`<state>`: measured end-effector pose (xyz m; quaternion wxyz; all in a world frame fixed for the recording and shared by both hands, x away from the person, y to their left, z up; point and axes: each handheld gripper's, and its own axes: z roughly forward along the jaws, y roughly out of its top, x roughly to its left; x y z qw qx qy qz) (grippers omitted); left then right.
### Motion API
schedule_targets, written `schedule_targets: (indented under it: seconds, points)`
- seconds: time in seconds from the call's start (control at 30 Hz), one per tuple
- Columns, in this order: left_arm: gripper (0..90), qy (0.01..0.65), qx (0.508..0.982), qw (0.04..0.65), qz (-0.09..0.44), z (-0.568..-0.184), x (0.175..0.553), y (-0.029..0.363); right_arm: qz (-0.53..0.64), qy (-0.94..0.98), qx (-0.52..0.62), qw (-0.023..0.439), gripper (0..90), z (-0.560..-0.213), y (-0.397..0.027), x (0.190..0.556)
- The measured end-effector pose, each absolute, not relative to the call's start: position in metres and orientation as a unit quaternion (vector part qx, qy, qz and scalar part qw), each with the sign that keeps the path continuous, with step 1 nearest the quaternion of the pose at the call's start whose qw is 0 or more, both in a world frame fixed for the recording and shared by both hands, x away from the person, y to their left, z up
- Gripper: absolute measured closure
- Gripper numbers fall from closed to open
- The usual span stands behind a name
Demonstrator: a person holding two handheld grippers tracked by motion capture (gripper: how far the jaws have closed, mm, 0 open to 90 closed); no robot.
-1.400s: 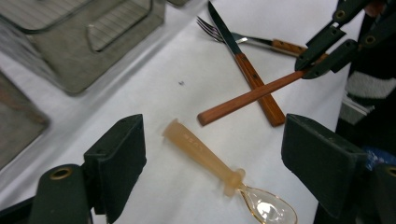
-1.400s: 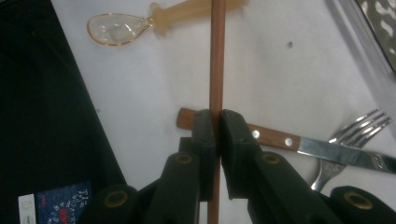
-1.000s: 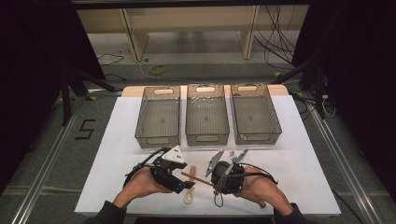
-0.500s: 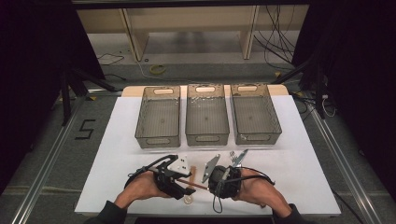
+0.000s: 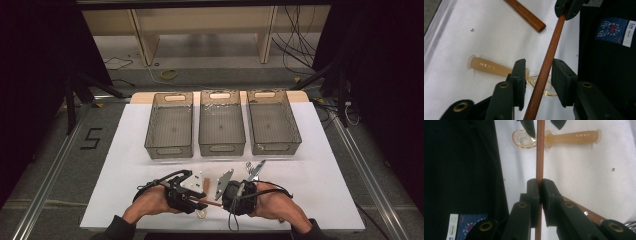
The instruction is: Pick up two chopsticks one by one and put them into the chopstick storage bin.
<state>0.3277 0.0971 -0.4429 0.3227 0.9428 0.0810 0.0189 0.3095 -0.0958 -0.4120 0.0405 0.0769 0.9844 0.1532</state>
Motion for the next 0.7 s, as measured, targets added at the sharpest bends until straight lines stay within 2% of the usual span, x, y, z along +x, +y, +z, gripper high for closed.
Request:
schedule_targets:
  seconds: [0.13,0.37,0.57,0.7]
  points:
    - [71.7,0.066,0.946,0.319,0.009,-0.443,0.327,0.097,0.158,0.984,0.072,0.043,84.9,-0.413,-0.095,0.307]
    - [78.3,0.042,0.947,0.318,-0.011,-0.444,0.324,0.097,0.163,0.985,0.045,0.043,84.5,-0.414,-0.096,0.307]
    - [82.5,0.045,0.942,0.332,-0.017,-0.444,0.324,0.097,0.159,0.985,0.055,0.047,79.9,-0.412,-0.1,0.312]
    - [82.5,0.073,0.941,0.331,-0.008,-0.445,0.329,0.103,0.194,0.975,0.102,0.043,62.6,-0.404,-0.108,0.32]
